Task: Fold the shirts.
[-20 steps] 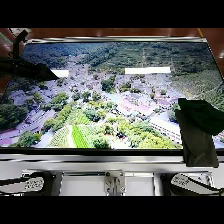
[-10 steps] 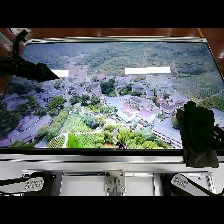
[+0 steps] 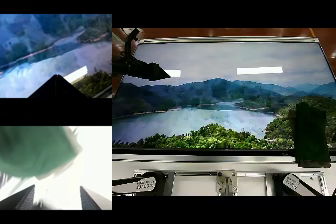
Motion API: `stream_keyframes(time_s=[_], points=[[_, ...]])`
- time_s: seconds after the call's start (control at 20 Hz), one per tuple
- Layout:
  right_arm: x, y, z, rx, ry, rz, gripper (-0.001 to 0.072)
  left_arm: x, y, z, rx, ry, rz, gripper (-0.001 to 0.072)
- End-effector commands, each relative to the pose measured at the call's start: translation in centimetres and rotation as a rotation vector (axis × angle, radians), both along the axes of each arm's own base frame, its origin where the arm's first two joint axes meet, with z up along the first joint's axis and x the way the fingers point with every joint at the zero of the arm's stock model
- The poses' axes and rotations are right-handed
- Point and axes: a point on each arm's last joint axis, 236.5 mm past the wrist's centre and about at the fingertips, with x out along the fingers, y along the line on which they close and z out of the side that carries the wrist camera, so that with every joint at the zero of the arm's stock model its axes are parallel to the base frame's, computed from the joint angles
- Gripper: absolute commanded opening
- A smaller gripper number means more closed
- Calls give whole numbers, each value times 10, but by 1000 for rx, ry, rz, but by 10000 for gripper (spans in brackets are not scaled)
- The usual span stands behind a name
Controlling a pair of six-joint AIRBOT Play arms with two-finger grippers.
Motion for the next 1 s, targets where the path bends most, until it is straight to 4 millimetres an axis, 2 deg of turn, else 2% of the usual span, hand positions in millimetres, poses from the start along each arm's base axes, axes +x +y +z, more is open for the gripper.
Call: stream_keyframes(time_s=[0.0, 0.05, 0.1, 0.15, 0.2, 0.25, 0.3, 0.4, 0.55, 0.7, 0.95], points=[[91, -18, 96, -272, -391, 179, 651, 0, 27, -28, 285, 37, 67, 33], [124, 0, 123, -311, -530, 256, 651, -1, 34, -35, 420, 42, 98, 34], [153, 32, 142, -304, -650, 340, 651, -4, 31, -39, 514, 44, 107, 35], [170, 64, 147, -261, -699, 410, 651, -9, 22, -45, 569, 56, 85, 42], [177, 92, 138, -207, -675, 475, 651, -17, 7, -52, 590, 80, 35, 162], [179, 112, 121, -150, -617, 517, 651, -27, -7, -63, 604, 120, -11, 499], [174, 128, 98, -73, -534, 523, 651, -34, -16, -72, 613, 155, -36, 616], [163, 154, 64, 49, -388, 552, 651, -34, -27, -78, 615, 156, -58, 616], [166, 174, 42, 100, -306, 599, 651, -31, -26, -78, 608, 153, -38, 615], [170, 181, 38, 110, -304, 616, 651, -30, -25, -78, 607, 155, -35, 615], [169, 177, 38, 97, -298, 613, 651, -30, -25, -78, 607, 155, -35, 616]])
